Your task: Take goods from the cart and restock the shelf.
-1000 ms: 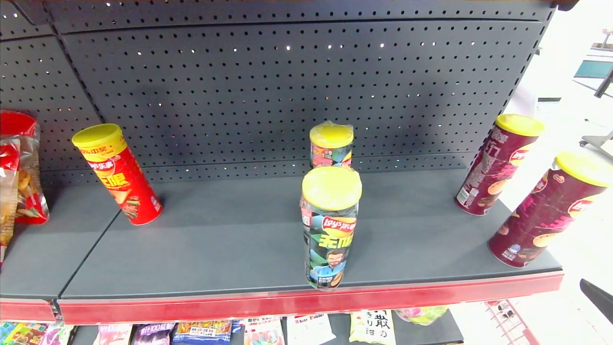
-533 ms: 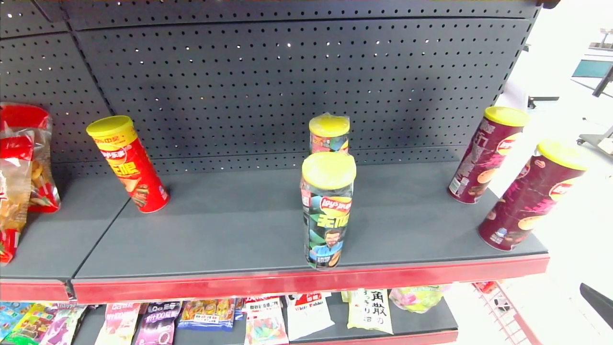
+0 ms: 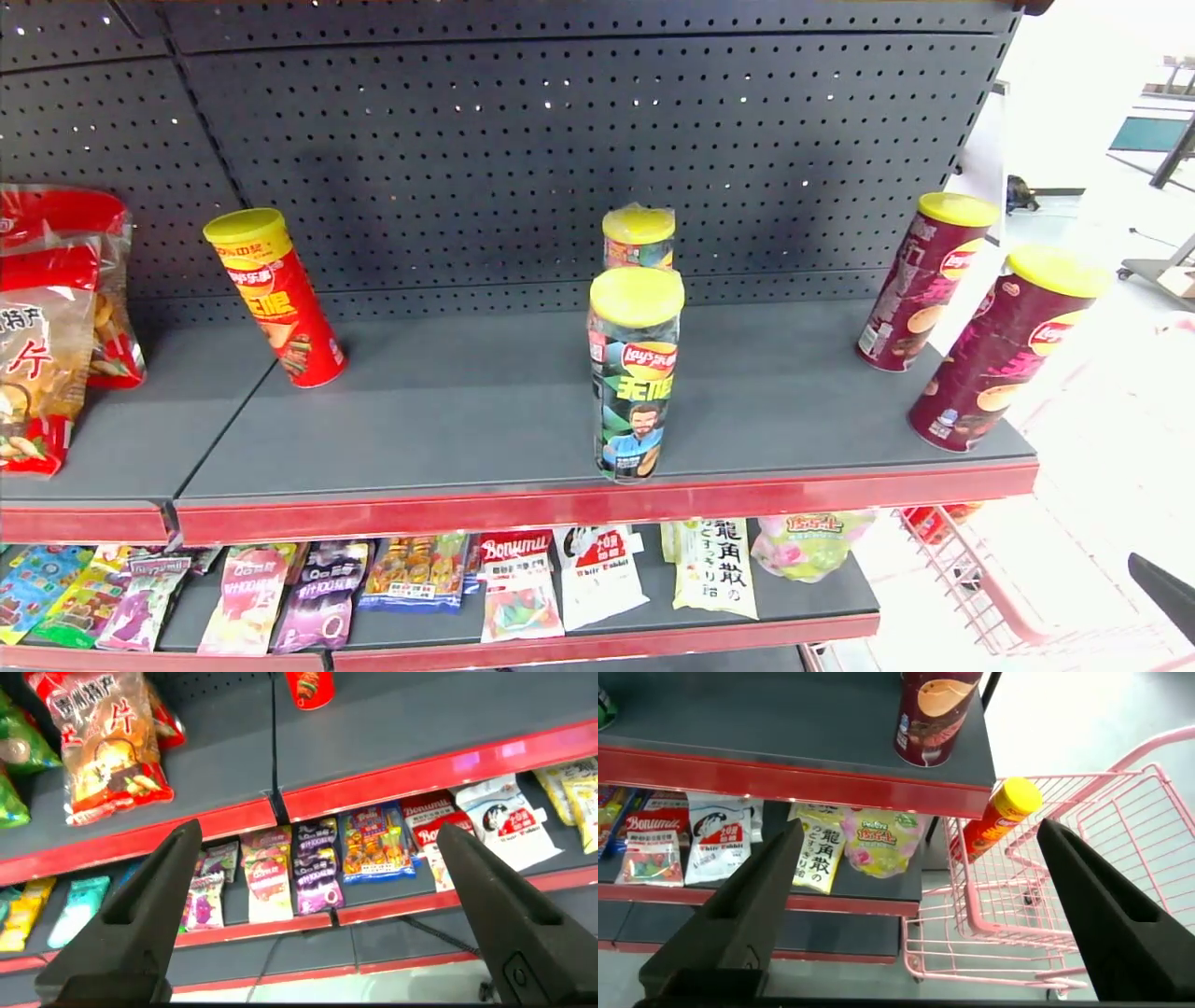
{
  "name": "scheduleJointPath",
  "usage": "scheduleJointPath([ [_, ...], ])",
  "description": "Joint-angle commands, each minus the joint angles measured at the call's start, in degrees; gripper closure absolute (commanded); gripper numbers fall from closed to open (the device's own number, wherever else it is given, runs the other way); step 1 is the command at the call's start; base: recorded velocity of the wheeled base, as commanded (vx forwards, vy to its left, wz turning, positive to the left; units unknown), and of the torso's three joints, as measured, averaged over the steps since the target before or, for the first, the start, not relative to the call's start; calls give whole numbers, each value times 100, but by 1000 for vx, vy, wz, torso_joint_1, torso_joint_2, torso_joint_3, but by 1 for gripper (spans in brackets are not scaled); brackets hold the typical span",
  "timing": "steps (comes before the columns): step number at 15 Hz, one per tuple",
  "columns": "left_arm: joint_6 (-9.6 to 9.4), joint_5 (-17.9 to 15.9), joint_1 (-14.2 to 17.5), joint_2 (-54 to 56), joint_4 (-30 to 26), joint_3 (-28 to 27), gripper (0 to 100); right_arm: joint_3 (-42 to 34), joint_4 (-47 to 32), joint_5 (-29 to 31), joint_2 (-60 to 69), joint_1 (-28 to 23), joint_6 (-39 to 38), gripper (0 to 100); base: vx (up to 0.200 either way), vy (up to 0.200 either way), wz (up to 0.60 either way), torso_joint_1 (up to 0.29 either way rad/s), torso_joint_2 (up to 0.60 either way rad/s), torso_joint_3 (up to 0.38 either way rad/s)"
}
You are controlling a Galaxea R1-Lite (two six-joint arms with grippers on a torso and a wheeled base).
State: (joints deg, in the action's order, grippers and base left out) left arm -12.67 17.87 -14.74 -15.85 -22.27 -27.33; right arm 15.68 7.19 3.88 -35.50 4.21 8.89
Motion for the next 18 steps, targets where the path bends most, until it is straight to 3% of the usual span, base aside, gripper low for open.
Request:
scheduleJointPath([
  [1,-8,-21,-12,12,4,17,0,-3,1,-1,-18,1,-1,0,0,0,0,0,0,0],
  [18,-148,-12,-12,82,4,17,0,-30,1,-54,-45,36,8,0,0,-188,0,3,2,1],
])
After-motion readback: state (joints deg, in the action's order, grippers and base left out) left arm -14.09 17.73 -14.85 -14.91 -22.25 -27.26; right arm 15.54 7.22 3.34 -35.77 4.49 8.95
